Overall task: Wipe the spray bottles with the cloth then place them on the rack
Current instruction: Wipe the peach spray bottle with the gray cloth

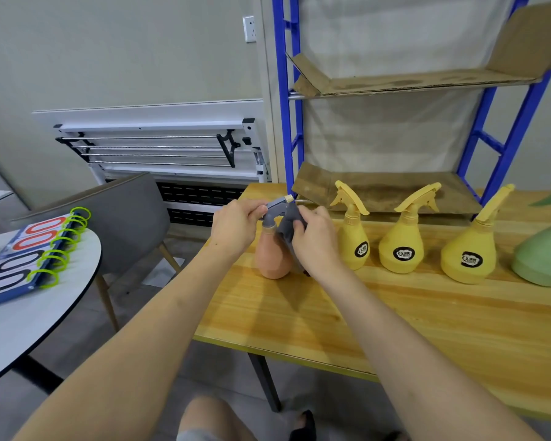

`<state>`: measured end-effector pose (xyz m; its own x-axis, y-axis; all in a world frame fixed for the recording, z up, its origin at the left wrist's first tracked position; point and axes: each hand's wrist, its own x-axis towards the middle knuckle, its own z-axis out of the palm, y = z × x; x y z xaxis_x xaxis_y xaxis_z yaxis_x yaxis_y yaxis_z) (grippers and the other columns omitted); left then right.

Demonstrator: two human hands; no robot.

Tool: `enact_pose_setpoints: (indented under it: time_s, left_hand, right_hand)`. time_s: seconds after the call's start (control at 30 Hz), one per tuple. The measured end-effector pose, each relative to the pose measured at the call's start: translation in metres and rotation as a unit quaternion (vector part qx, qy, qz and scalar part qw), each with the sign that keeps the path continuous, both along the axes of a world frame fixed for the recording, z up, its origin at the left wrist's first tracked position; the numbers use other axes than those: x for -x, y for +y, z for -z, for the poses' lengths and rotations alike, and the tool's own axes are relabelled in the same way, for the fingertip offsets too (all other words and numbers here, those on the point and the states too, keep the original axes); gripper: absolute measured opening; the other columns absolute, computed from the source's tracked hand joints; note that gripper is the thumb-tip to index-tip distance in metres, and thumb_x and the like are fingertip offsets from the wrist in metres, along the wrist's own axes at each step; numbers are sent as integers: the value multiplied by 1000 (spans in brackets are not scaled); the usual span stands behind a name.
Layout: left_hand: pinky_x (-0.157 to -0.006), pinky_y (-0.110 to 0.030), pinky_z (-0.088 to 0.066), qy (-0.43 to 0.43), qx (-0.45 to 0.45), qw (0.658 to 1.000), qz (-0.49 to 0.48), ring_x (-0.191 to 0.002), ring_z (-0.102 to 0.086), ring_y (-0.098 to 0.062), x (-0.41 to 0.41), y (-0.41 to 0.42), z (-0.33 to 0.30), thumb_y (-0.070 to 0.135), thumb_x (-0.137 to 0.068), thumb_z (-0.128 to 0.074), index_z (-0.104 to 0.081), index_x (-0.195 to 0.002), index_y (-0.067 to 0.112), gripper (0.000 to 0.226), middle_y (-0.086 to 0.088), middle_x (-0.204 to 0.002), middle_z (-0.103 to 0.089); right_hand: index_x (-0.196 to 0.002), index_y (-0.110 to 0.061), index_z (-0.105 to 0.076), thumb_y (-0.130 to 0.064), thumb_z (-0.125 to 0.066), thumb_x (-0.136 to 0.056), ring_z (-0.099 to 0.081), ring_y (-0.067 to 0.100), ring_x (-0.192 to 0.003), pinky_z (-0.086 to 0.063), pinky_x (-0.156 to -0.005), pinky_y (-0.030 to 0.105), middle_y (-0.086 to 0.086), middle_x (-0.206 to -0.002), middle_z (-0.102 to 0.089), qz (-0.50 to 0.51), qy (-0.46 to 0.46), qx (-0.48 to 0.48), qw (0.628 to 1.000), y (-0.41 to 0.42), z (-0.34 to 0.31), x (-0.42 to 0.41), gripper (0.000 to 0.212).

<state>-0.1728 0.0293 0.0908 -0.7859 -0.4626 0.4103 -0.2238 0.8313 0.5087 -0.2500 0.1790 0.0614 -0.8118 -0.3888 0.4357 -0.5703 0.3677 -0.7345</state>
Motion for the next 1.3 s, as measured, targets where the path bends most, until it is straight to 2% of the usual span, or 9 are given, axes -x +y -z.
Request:
enact_pose_setpoints:
  time_s: [0.17, 0.3, 0.43, 0.53, 0.8, 0.93, 1.07, 1.2, 1.3]
  left_hand:
    - [-90, -42, -54, 23, -66, 998, 4, -100, -67, -21, -1, 2, 3, 30, -106, -52, -74, -119, 26, 25, 1, -103, -76]
    - [-79, -27, -50, 103, -217, 971, 19, -86, -68, -10, -12, 6, 14, 31, -103, -57, -78, -107, 22, 23, 7, -98, -76]
    - [-84, -14, -51, 139, -291, 945, 43, -101, -69, -2, -29, 8, 43, 32, -103, -58, -72, -125, 21, 28, 12, -112, -75]
    - [-86, -13, -51, 130, -292, 946, 63, -104, -66, 6, -28, 10, 48, 27, -102, -60, -73, -123, 18, 26, 10, -111, -75]
    - [-89, -42, -55, 69, -242, 968, -3, -100, -68, -14, -6, 2, 49, 36, -98, -64, -76, -104, 28, 16, 7, -100, -76]
    - [-89, -38, -55, 71, -232, 970, -16, -102, -67, -12, -4, 5, 53, 41, -98, -62, -75, -115, 24, 27, 7, -104, -75]
    - [-83, -22, -53, 81, -226, 971, -6, -96, -67, -1, -7, 8, 53, 37, -100, -61, -75, -116, 20, 28, 10, -100, -74]
    - [-91, -36, -54, 87, -218, 972, -9, -101, -67, -11, -8, 9, 54, 37, -100, -62, -75, -114, 20, 25, 8, -104, -74]
    - [-90, -36, -53, 86, -195, 977, -20, -103, -65, -13, -6, 10, 58, 37, -99, -62, -73, -117, 21, 27, 4, -112, -72]
  right_hand:
    - [-110, -11, -68, -18, -54, -102, -59, 23, -99, -40, -78, 27, 7, -114, -59, 40, -64, -83, 994, 4, 25, 5, 18]
    - [-113, -10, -69, -19, -59, -100, -57, 24, -97, -37, -79, 27, 6, -109, -56, 33, -46, -30, 998, 12, 44, -20, 19]
    - [-119, -11, -70, -17, -61, -99, -54, 22, -93, -38, -80, 27, 2, -100, -51, 13, -23, 8, 1000, 12, 44, -29, 23]
    - [-126, -15, -69, -17, -62, -98, -51, 17, -94, -33, -81, 21, -1, -100, -49, -14, -14, 42, 999, 2, 33, -28, 29]
    - [-118, -5, -73, -11, -63, -97, -57, 19, -98, -34, -82, 18, 4, -107, -60, -9, -25, -24, 999, -3, 66, -12, 25]
    - [-115, -3, -74, -11, -62, -97, -60, 26, -97, -32, -77, 20, 6, -104, -60, -12, -53, -56, 997, 3, 72, -8, 22]
    - [-123, -8, -73, -12, -63, -97, -56, 15, -102, -30, -85, 10, 4, -117, -64, -33, -31, 23, 999, -10, 44, -16, 28]
    - [-110, -12, -76, -9, -62, -96, -57, 12, -90, -32, -76, 1, -2, -103, -71, -55, -7, 39, 998, -11, 37, -19, 20]
    - [-103, -12, -76, -16, -60, -100, -61, 23, -80, -31, -62, 17, 1, -87, -72, -18, -48, -22, 998, 4, 58, -15, 17]
